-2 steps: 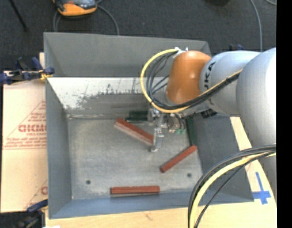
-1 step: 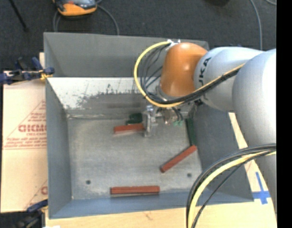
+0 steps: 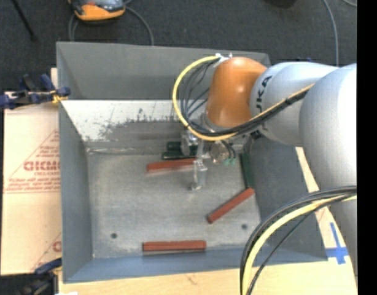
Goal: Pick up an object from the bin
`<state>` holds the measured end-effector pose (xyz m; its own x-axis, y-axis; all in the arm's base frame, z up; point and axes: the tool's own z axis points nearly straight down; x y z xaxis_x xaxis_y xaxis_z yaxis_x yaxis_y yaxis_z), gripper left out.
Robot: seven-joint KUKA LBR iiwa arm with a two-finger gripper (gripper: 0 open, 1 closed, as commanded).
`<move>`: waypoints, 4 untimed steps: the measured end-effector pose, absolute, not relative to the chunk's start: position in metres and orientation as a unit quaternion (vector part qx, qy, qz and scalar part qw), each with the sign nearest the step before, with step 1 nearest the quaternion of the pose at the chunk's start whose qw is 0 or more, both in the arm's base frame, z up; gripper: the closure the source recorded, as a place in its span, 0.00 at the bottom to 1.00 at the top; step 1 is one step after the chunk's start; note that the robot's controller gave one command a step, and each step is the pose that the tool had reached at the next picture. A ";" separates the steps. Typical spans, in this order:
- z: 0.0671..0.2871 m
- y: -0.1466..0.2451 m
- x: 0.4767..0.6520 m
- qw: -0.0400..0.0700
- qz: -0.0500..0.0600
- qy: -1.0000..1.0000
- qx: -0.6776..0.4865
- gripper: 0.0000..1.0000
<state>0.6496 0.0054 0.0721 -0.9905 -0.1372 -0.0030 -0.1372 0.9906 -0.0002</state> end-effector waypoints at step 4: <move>0.071 0.022 0.654 0.000 0.000 0.986 -0.165 0.00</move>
Offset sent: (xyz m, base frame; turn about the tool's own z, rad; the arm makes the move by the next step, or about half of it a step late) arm 0.0042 0.0179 -0.0021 -0.1976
